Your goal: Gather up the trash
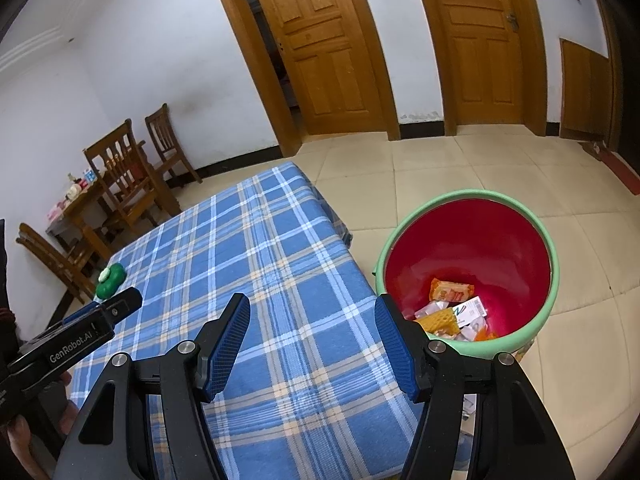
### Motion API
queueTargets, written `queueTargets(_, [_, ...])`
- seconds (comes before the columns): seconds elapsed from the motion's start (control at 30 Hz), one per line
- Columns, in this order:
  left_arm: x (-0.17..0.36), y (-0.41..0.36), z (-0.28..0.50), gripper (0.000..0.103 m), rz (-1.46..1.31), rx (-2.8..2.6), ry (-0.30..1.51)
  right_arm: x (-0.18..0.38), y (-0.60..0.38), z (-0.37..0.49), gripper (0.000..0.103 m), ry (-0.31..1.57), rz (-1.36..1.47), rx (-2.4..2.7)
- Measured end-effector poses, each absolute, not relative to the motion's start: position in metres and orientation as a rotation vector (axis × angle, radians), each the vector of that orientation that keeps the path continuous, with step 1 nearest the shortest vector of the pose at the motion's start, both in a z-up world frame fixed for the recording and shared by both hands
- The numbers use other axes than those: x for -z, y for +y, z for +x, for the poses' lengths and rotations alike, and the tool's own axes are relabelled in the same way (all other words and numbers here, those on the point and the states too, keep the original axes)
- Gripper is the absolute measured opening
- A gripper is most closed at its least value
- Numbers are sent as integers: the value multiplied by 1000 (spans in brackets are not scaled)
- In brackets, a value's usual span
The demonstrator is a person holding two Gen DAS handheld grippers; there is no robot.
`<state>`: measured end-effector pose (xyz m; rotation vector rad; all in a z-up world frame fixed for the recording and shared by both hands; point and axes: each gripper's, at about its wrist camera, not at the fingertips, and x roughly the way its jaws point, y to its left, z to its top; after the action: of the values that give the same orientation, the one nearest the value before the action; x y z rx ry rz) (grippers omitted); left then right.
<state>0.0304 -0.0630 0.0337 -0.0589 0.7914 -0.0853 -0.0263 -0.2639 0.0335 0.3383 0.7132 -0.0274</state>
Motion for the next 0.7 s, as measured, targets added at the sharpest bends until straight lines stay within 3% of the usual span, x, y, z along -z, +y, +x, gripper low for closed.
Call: queueTargets(0.7, [-42, -57, 27, 77, -68, 79, 775, -40, -256, -28, 66, 704, 327, 18])
